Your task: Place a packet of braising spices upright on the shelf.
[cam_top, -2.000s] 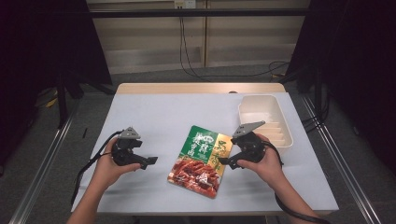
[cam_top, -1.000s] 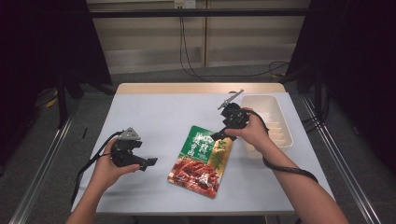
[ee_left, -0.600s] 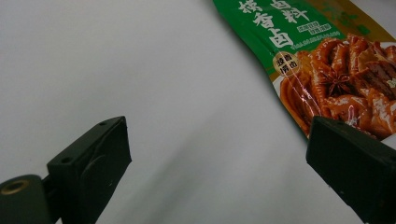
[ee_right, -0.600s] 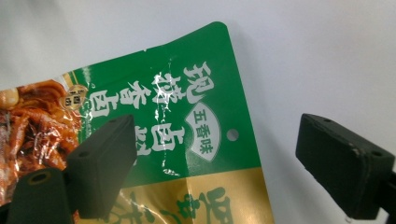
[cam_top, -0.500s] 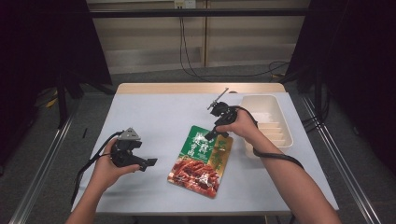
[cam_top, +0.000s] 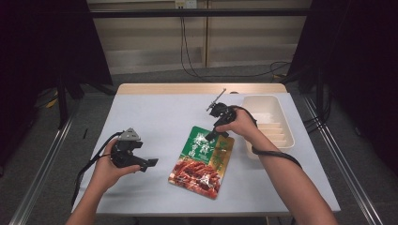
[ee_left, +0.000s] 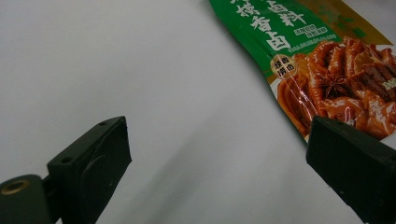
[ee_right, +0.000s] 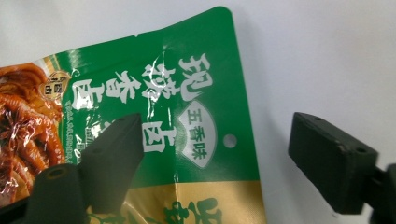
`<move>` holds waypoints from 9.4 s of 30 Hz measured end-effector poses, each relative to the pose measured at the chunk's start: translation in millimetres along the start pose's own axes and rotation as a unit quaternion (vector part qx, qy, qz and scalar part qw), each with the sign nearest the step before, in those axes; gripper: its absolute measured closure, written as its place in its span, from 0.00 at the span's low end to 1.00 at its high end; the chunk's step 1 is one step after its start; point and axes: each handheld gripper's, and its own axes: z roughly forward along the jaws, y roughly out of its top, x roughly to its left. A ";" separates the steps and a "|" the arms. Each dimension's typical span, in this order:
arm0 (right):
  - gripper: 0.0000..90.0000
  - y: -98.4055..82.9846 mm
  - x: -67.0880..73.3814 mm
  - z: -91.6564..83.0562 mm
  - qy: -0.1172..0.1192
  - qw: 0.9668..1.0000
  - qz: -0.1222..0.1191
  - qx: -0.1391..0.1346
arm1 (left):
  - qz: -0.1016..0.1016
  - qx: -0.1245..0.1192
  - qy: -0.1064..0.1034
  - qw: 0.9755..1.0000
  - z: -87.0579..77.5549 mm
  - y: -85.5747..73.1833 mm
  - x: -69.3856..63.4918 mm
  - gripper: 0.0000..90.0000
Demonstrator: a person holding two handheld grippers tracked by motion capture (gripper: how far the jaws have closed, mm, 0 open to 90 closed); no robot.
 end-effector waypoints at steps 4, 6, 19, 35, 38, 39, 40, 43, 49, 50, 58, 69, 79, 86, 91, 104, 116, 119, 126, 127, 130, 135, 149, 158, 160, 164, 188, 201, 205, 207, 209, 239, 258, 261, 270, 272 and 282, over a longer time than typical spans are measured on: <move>0.24 3.4 1.7 5.3 0.002 1.000 -0.006 0.013 | -0.001 0.004 0.000 1.000 0.6 -0.2 -0.2 0.07; 0.25 4.9 1.9 6.9 0.002 1.000 -0.008 0.019 | 0.001 0.004 0.000 1.000 0.6 -0.2 -0.2 0.07; 0.36 1.6 -3.0 14.4 0.017 0.999 0.000 0.047 | 0.005 0.006 0.003 1.000 0.7 0.2 -0.9 0.07; 0.51 1.3 1.3 -1.8 0.041 0.998 0.025 0.040 | 0.011 0.003 0.006 1.000 1.3 1.5 -3.0 0.08; 0.54 2.0 3.0 -3.4 0.047 0.997 0.021 0.051 | 0.010 0.002 0.008 1.000 1.1 1.6 -3.9 0.08; 0.54 2.0 3.0 -3.4 0.047 0.997 0.021 0.051 | 0.013 0.007 0.006 1.000 0.2 2.2 -3.7 0.08; 0.57 3.2 5.4 -3.9 0.046 0.997 0.014 0.062 | 0.014 0.004 0.007 1.000 0.3 2.2 -3.9 0.08; 0.59 5.0 7.9 -5.2 0.052 0.996 0.013 0.069 | 0.014 0.004 0.008 1.000 0.1 2.3 -3.8 0.08; 0.62 8.2 11.0 -0.9 0.060 0.994 0.008 0.087 | 0.014 0.004 0.009 1.000 1.1 2.4 -4.4 0.08; 0.62 8.4 10.8 0.2 0.059 0.994 0.008 0.087 | 0.012 0.004 0.007 1.000 1.5 2.4 -4.9 0.08; 0.69 10.7 11.9 18.2 0.068 0.990 -0.002 0.120 | 0.012 0.010 0.003 1.000 3.3 2.8 -5.9 0.08; 1.00 13.3 13.1 22.4 0.043 0.990 0.006 0.135 | 0.013 0.002 0.008 1.000 2.6 2.7 -4.9 0.08; 1.00 18.2 18.1 -1.0 0.049 0.989 0.019 0.135 | 0.013 0.003 0.007 1.000 -1.0 4.4 -5.5 0.09; 1.00 26.1 21.2 -26.6 0.047 0.988 0.022 0.143 | 0.010 -0.005 0.005 1.000 0.0 4.2 -6.5 0.09; 1.00 31.9 23.9 -42.1 0.042 0.989 0.020 0.144 | 0.010 -0.001 0.008 1.000 -1.2 4.9 -6.9 0.09; 1.00 46.1 33.2 -86.2 0.019 0.989 0.004 0.144 | 0.007 -0.009 0.004 1.000 -0.9 5.6 -9.4 0.09; 1.00 61.8 44.3 -132.5 -0.013 0.989 -0.008 0.144 | 0.008 -0.010 0.002 1.000 0.5 5.6 -10.3 0.09; 1.00 67.2 45.5 -140.8 -0.027 0.988 -0.011 0.149 | 0.008 -0.010 0.002 1.000 1.1 5.4 -10.7 0.09; 1.00 79.6 42.2 -157.5 -0.045 0.987 -0.020 0.150 | 0.011 0.000 -0.002 1.000 -0.3 6.5 -9.9 0.09; 1.00 81.0 41.4 -159.7 -0.049 0.988 -0.017 0.148 | 0.011 -0.001 -0.004 1.000 0.0 6.4 -9.7 0.09; 1.00 85.2 37.0 -165.6 -0.052 0.988 -0.015 0.147 | 0.011 0.005 -0.008 1.000 -1.4 7.5 -8.4 0.09; 1.00 89.5 30.6 -173.5 -0.046 0.989 -0.010 0.142 | 0.009 0.000 -0.003 1.000 -1.1 7.6 -9.0 0.09; 1.00 96.9 12.3 -203.6 -0.057 0.990 -0.005 0.130 | 0.009 0.001 -0.005 1.000 0.6 6.9 -8.8 0.09; 1.00 93.0 -2.9 -223.8 -0.066 0.990 0.018 0.121 | 0.013 0.001 -0.006 1.000 1.9 6.6 -9.8 0.09; 1.00 90.6 -6.7 -227.6 -0.070 0.990 0.023 0.119 | 0.013 0.006 -0.007 1.000 2.4 6.4 -10.0 0.09; 1.00 84.1 -15.5 -233.7 -0.075 0.989 0.034 0.120 | 0.014 0.006 -0.009 1.000 2.7 6.5 -10.4 0.09; 1.00 52.2 -45.5 -264.3 -0.109 0.985 0.064 0.120 | 0.011 0.010 -0.012 1.000 2.5 6.8 -12.6 0.09; 1.00 35.1 -62.7 -263.9 -0.123 0.982 0.069 0.123 | 0.011 0.009 -0.008 1.000 4.4 6.6 -13.3 0.09; 1.00 30.8 -67.3 -262.7 -0.121 0.982 0.075 0.122 | 0.011 0.003 -0.012 1.000 5.4 6.2 -13.5 0.09; 1.00 29.0 -69.2 -261.8 -0.120 0.983 0.071 0.121 | 0.011 0.006 -0.009 1.000 5.3 6.3 -13.8 0.09; 1.00 27.7 -71.4 -261.8 -0.121 0.983 0.064 0.122 | 0.011 0.007 -0.008 1.000 5.4 6.2 -14.0 0.09; 1.00 25.9 -91.2 -243.3 -0.121 0.984 0.046 0.124 | 0.010 0.007 -0.009 1.000 3.7 6.0 -15.3 0.09; 1.00 13.3 -87.4 -224.1 -0.108 0.985 0.048 0.127 | 0.010 -0.002 -0.004 1.000 4.2 6.1 -17.4 0.09; 1.00 13.8 -86.7 -222.5 -0.105 0.985 0.047 0.127 | 0.011 0.001 -0.001 1.000 3.4 6.5 -17.8 0.09; 1.00 15.2 -85.6 -219.2 -0.109 0.984 0.051 0.129 | 0.013 0.006 -0.012 1.000 3.0 6.7 -17.2 0.09; 1.00 14.9 -86.3 -219.6 -0.110 0.984 0.051 0.130 | 0.011 0.004 -0.012 1.000 3.3 6.7 -17.4 0.09; 1.00 11.8 -86.4 -219.8 -0.108 0.983 0.052 0.136 | 0.014 0.002 -0.009 1.000 4.6 6.2 -18.1 0.09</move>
